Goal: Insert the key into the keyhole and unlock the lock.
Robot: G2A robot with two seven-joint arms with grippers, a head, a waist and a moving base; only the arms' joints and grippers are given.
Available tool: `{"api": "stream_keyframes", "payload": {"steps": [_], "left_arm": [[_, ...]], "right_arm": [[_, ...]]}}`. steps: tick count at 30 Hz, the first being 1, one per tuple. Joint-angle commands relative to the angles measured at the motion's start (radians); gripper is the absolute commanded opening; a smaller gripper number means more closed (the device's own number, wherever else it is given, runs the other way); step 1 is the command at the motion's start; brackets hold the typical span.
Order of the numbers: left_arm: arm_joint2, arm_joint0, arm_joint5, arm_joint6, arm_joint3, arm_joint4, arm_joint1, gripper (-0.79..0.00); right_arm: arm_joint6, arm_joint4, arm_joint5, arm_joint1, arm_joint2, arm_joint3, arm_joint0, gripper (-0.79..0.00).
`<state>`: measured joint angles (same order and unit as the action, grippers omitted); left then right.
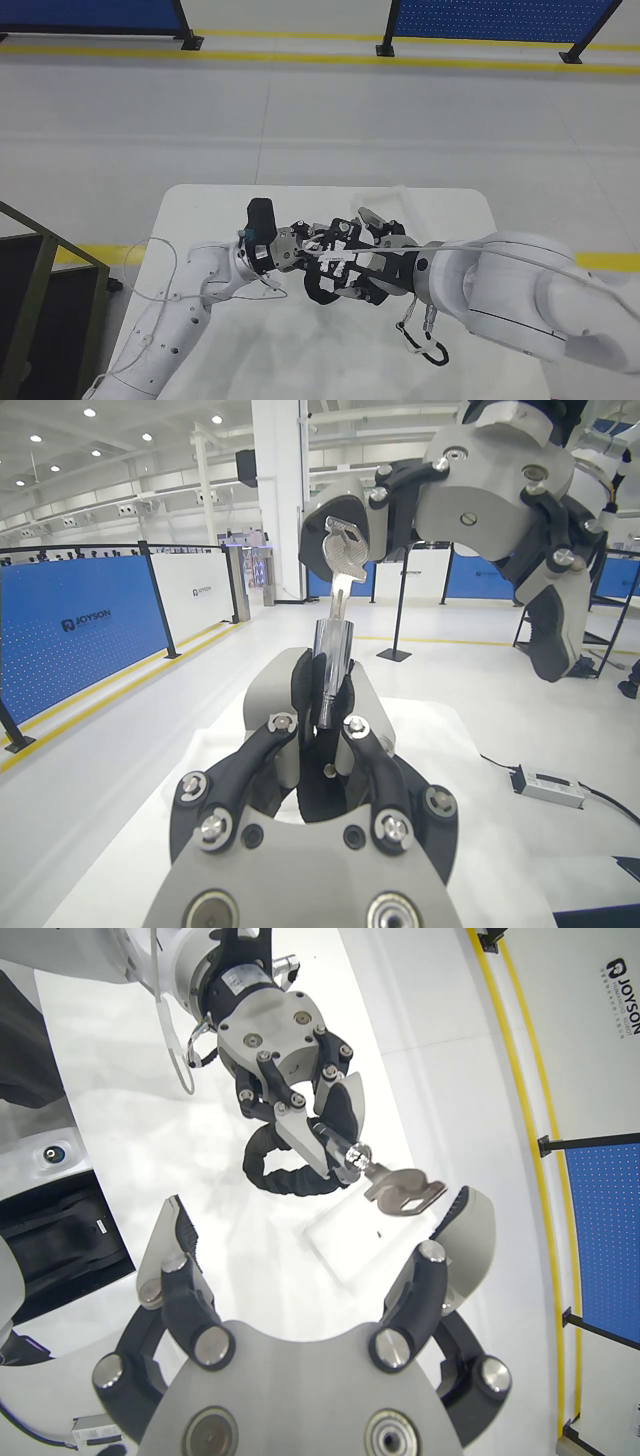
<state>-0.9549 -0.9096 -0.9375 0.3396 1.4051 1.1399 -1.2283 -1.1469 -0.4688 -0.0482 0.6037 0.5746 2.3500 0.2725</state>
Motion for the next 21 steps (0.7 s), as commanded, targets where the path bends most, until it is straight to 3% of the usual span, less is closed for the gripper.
{"api": "stream_keyframes", "payload": {"steps": [1,12,21], "left_arm": [[-0.014,-0.016,-0.003,-0.076,0.023,-0.033,0.006,-0.785],[-0.059,-0.041,0.012,-0.288,0.078,-0.194,0.021,-0.785],[-0.052,-0.025,0.032,-0.341,0.087,-0.211,0.017,-0.785]], "right_arm": [[-0.003,0.0,0.0,0.0,-0.001,0.0,-0.001,0.0],[0.017,-0.081,0.05,-0.004,0.018,0.0,0.033,0.0],[0.011,-0.107,0.124,0.02,0.007,-0.001,0.043,0.0]]}}
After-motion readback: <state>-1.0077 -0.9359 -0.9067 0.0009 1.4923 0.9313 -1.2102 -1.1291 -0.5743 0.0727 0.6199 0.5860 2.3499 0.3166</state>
